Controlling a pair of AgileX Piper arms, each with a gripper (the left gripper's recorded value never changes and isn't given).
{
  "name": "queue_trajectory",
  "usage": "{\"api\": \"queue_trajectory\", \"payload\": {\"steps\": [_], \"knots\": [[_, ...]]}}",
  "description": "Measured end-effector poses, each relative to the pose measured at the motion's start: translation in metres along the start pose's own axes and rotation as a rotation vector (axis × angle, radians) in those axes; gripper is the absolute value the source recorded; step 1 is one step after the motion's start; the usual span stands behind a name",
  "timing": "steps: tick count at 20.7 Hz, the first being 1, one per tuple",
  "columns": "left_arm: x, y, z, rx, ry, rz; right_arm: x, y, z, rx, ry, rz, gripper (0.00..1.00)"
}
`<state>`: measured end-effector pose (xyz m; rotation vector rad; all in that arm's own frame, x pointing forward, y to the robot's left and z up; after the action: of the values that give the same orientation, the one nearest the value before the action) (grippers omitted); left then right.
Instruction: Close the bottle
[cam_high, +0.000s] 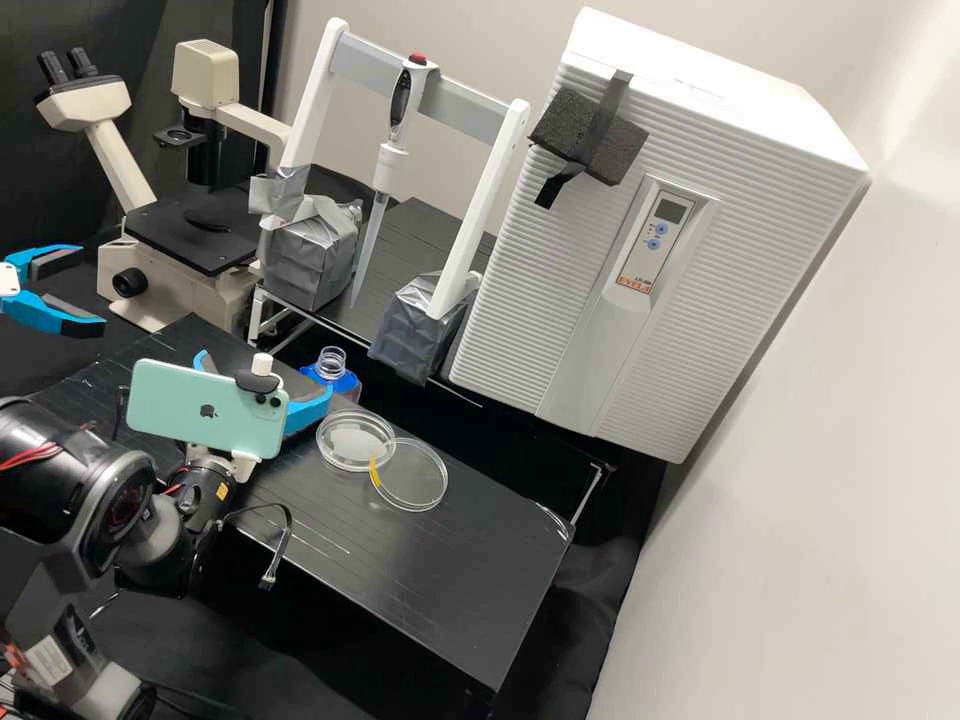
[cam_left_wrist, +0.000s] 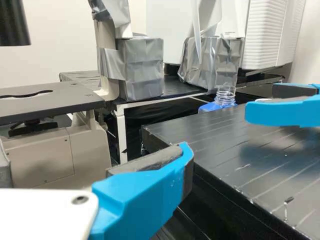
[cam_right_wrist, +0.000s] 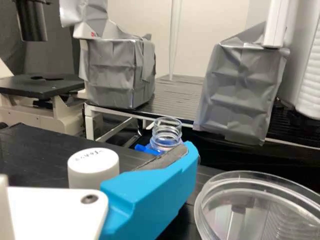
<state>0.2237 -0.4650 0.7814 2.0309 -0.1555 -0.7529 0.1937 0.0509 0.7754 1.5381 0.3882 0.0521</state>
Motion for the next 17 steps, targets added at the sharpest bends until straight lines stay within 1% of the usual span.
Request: {"api": "queue_trajectory", "payload": {"steps": [2, 5, 8, 10, 13, 17], "knots": [[0.0002, -0.0001, 0.0005, 0.0, -0.002, -0.001, -0.0004, -0.0007, -0.0041, -0.006, 0.02, -0.004, 1.0], [0.001, -0.0027, -0.0009, -0.009, 0.0, -0.01, -0.0007, -0.003, -0.0085, -0.025, 0.039, -0.017, 1.0], [0.0016, -0.0046, -0.0018, -0.016, 0.001, -0.017, -0.0007, -0.0048, -0.0111, -0.03, 0.052, -0.028, 1.0], [0.002, -0.004, -0.002, -0.014, 0.001, -0.015, -0.0007, -0.0054, -0.0102, -0.03, 0.042, -0.034, 1.0], [0.0053, -0.0008, -0.0026, -0.004, -0.007, -0.007, -0.0019, -0.0069, -0.0089, -0.03, 0.028, -0.046, 1.0], [0.0073, 0.0005, -0.0036, -0.001, -0.01, -0.004, -0.0045, -0.0041, -0.0055, -0.03, 0.006, -0.032, 1.0]]}}
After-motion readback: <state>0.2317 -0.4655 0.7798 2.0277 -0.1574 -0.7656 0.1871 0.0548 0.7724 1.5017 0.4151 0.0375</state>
